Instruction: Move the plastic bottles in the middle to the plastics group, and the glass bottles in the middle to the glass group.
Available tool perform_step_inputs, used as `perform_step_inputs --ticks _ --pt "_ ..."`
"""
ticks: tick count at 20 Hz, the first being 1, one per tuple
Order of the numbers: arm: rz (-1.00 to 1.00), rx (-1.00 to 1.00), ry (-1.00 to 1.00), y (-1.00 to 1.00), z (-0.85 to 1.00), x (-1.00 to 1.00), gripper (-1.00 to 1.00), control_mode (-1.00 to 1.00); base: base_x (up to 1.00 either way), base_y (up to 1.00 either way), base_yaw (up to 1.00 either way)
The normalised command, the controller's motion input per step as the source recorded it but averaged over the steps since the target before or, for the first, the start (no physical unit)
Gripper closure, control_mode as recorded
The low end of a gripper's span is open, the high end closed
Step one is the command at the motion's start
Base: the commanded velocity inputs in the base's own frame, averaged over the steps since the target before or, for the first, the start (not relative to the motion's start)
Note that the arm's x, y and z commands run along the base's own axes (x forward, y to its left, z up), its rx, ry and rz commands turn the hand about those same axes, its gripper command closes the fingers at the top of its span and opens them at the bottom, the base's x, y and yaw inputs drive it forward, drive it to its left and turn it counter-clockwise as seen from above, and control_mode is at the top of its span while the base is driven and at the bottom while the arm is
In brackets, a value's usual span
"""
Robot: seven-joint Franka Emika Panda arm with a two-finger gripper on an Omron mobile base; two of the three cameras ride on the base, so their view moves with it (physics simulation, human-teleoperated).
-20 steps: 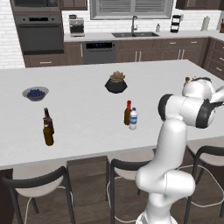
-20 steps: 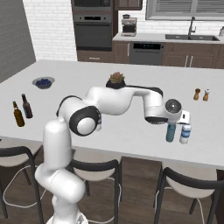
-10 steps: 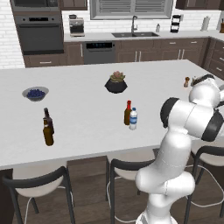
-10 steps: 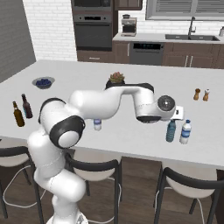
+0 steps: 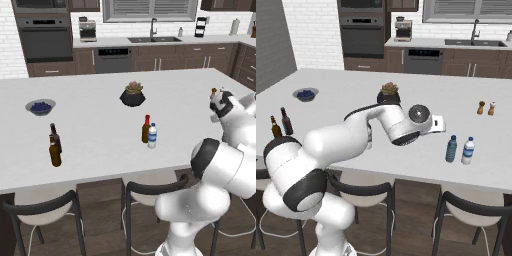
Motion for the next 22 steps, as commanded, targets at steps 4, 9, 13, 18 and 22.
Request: perform_step_inputs --ticks 4,9,13,18,22 --pt "0.05 -0.14 0.16 1.00 0.17 -0.39 -1.00 -1.00 0.00 0.00 0.00" --pt "0.02 -0.15 0.20 1.00 0.12 -0.26 -1.00 -1.00 0.00 0.00 0.00" --pt "0.01 -0.07 0.07 0.98 0.00 -0.03 -1.00 -1.00 0.00 0.00 0.00" --pt "0.05 0.04 0.00 0.65 -0.06 0.00 -1.00 -1.00 0.00 0.00 0.00" --pt "0.03 0.10 0.01 0.49 0.04 0.00 -1.00 -1.00 0.00 0.00 0.00"
